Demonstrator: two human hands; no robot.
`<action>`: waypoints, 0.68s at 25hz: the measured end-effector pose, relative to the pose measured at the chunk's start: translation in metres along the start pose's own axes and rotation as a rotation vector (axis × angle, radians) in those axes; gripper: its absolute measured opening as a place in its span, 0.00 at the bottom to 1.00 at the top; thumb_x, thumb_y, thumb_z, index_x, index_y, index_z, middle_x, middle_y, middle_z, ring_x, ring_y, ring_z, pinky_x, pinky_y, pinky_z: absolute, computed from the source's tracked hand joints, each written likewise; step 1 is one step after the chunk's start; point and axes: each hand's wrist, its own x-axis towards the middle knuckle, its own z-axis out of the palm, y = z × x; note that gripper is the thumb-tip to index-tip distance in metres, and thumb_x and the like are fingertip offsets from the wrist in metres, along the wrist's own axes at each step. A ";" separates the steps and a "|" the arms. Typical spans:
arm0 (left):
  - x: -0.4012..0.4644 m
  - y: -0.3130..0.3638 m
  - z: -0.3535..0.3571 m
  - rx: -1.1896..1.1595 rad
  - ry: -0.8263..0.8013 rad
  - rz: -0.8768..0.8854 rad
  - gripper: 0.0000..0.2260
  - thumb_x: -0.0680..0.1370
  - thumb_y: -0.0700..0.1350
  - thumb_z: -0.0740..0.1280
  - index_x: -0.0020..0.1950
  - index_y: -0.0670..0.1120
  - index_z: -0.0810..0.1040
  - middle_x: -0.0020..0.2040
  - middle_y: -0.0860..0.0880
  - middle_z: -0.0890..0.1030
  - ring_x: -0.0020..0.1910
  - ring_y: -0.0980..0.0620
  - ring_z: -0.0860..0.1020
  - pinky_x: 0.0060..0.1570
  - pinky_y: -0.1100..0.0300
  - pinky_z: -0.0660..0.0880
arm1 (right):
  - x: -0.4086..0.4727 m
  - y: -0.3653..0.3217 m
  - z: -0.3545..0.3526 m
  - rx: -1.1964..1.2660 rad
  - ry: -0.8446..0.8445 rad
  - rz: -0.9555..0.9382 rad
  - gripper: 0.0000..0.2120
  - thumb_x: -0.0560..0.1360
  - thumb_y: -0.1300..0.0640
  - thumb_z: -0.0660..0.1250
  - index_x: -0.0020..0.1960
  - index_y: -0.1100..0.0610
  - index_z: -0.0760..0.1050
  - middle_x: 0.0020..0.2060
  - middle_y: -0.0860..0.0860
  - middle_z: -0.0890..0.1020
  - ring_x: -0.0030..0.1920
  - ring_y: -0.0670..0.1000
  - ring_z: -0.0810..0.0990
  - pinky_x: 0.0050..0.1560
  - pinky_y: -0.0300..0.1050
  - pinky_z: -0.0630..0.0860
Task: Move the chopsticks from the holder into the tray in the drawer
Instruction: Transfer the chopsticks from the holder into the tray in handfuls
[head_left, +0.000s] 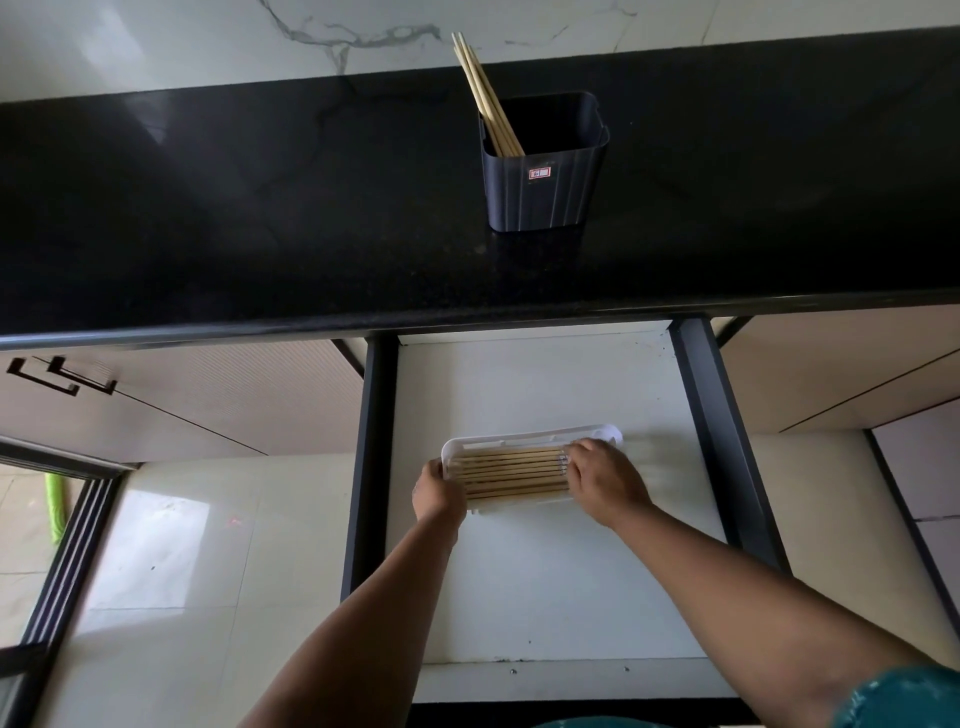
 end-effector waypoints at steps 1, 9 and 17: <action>0.000 0.002 0.000 -0.019 -0.007 -0.022 0.11 0.77 0.40 0.56 0.53 0.44 0.76 0.46 0.44 0.80 0.45 0.43 0.78 0.45 0.53 0.78 | -0.002 0.004 -0.003 0.019 0.157 0.066 0.12 0.75 0.58 0.59 0.50 0.59 0.81 0.47 0.56 0.82 0.49 0.60 0.79 0.49 0.52 0.76; 0.004 0.000 0.001 0.044 0.053 -0.078 0.07 0.72 0.40 0.60 0.44 0.43 0.77 0.37 0.47 0.77 0.43 0.43 0.78 0.39 0.59 0.71 | 0.001 0.048 -0.011 1.022 0.068 1.137 0.23 0.80 0.53 0.52 0.54 0.66 0.81 0.47 0.62 0.84 0.46 0.60 0.82 0.54 0.51 0.78; 0.002 -0.001 0.000 0.052 0.056 -0.075 0.08 0.71 0.41 0.61 0.44 0.42 0.79 0.40 0.44 0.79 0.41 0.44 0.77 0.38 0.60 0.70 | -0.006 0.040 -0.006 0.686 0.007 1.022 0.27 0.83 0.47 0.46 0.57 0.60 0.81 0.57 0.61 0.83 0.57 0.61 0.79 0.60 0.51 0.75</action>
